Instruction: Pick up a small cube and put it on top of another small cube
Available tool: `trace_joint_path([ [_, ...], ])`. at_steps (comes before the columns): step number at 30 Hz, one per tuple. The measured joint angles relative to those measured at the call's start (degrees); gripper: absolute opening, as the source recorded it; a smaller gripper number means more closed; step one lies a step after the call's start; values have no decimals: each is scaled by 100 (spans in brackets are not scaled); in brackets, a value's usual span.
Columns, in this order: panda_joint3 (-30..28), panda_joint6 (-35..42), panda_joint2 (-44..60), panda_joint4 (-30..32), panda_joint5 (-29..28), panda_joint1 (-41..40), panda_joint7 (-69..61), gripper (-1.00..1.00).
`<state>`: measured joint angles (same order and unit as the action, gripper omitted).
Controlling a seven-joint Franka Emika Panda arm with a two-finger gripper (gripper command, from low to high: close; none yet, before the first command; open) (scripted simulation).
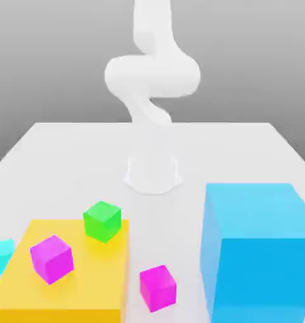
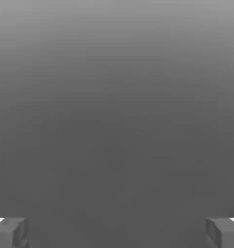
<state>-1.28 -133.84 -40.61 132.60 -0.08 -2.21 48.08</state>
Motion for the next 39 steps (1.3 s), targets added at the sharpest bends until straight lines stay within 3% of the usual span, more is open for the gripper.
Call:
trace_joint_path([
  [19, -1256, -1565, 3983, 621, 410, -1659, 1367, 0],
  [26, -1453, -2136, 5480, 815, 989, -2259, 1533, 0],
  [30, -1099, -2718, 6315, 682, 1446, -2613, 1249, 0],
  [31, -992, -2868, 6507, 641, 1543, -2701, 1178, -100],
  [39, -1018, -2803, 6418, 663, 1465, -2692, 1240, -100],
])
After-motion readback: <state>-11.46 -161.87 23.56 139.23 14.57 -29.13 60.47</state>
